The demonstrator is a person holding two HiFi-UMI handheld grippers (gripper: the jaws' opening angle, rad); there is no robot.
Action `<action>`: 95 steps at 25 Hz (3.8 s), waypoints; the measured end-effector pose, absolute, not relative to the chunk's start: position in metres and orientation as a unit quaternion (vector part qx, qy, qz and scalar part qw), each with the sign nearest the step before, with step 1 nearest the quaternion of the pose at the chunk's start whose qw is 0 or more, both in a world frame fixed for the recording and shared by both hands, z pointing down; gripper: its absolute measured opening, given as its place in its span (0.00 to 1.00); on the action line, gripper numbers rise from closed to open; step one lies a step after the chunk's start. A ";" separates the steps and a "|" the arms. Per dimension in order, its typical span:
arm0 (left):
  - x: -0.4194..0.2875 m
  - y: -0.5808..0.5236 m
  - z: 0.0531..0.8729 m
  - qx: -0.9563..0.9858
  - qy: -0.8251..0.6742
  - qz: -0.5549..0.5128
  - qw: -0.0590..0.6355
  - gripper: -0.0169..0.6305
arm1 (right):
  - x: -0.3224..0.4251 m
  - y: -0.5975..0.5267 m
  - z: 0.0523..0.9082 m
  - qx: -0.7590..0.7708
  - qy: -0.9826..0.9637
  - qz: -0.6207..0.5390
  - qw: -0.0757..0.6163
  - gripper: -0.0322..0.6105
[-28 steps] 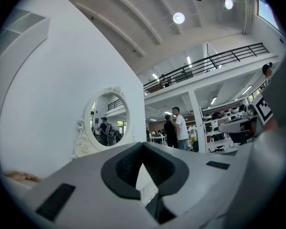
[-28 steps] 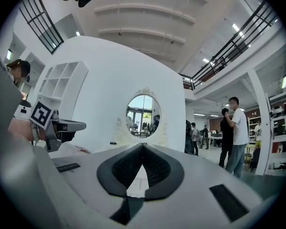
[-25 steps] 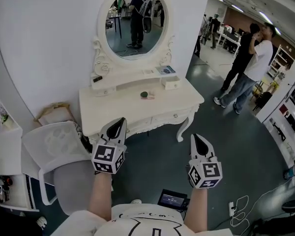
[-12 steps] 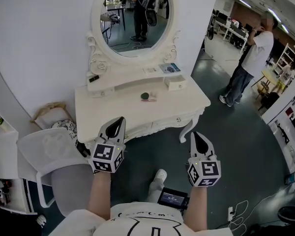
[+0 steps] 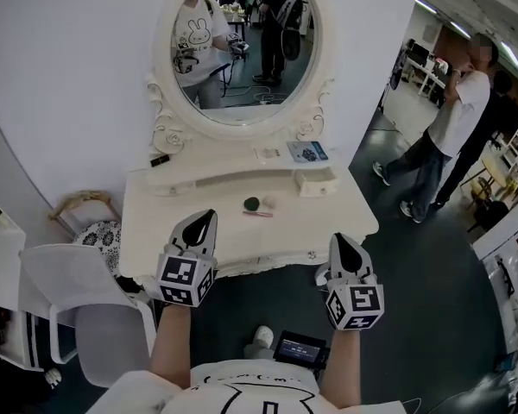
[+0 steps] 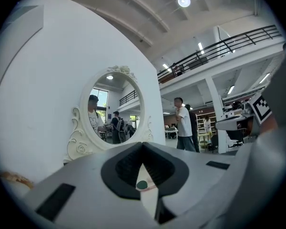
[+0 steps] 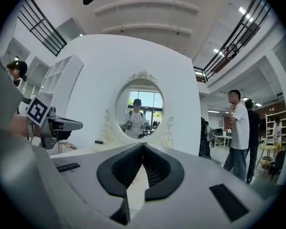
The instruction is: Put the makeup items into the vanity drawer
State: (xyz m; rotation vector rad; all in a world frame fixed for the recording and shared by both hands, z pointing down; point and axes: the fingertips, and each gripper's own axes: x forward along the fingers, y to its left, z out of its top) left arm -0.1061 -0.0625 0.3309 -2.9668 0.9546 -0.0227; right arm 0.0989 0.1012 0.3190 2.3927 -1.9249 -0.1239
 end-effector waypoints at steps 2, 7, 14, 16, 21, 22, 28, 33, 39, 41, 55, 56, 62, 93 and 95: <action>-0.089 -0.081 0.327 -0.945 0.327 -0.007 0.003 0.04 | 0.126 0.078 0.313 0.769 -0.637 -0.036 0.034 0.06; -0.059 -0.113 0.329 -0.932 0.363 -0.014 -0.004 0.04 | 0.171 0.023 0.312 0.743 -0.668 -0.022 0.034 0.06; -0.072 -0.148 0.343 -0.904 0.426 -0.021 -0.024 0.04 | 0.180 -0.040 0.327 0.702 -0.711 -0.008 0.033 0.06; -0.079 -0.156 0.349 -0.897 0.441 -0.022 -0.034 0.04 | 0.178 -0.053 0.333 0.694 -0.720 -0.002 0.030 0.06; -0.087 -0.178 0.362 -0.888 0.457 -0.029 -0.044 0.04 | 0.172 -0.088 0.348 0.676 -0.736 0.020 0.029 0.06; -0.087 -0.183 0.365 -0.887 0.459 -0.033 -0.046 0.04 | 0.171 -0.094 0.353 0.674 -0.737 0.026 0.031 0.06; -0.081 -0.219 0.388 -0.887 0.455 -0.054 -0.064 0.04 | 0.173 -0.136 0.385 0.672 -0.736 0.066 0.045 0.10; -0.075 -0.242 0.418 -0.888 0.445 -0.079 -0.087 0.04 | 0.176 -0.159 0.424 0.670 -0.731 0.111 0.064 0.20; -0.059 -0.261 0.462 -0.887 0.431 -0.107 -0.123 0.04 | 0.178 -0.174 0.476 0.662 -0.725 0.164 0.096 0.20; -0.055 -0.262 0.477 -0.886 0.426 -0.119 -0.136 0.04 | 0.174 -0.175 0.494 0.654 -0.725 0.189 0.108 0.20; -0.044 -0.271 0.531 -0.882 0.410 -0.163 -0.165 0.04 | 0.155 -0.181 0.576 0.612 -0.719 0.286 0.161 0.24; -0.044 -0.272 0.531 -0.882 0.410 -0.163 -0.166 0.04 | 0.156 -0.181 0.576 0.611 -0.718 0.290 0.161 0.23; -0.042 -0.279 0.526 -0.884 0.407 -0.159 -0.165 0.04 | 0.154 -0.184 0.573 0.602 -0.718 0.306 0.168 0.17; 0.004 -0.279 0.450 -0.861 0.486 -0.094 -0.120 0.04 | 0.242 -0.211 0.482 0.588 -0.767 0.220 0.133 0.21; 0.011 -0.275 0.447 -0.855 0.496 -0.093 -0.120 0.04 | 0.252 -0.210 0.478 0.580 -0.774 0.216 0.133 0.22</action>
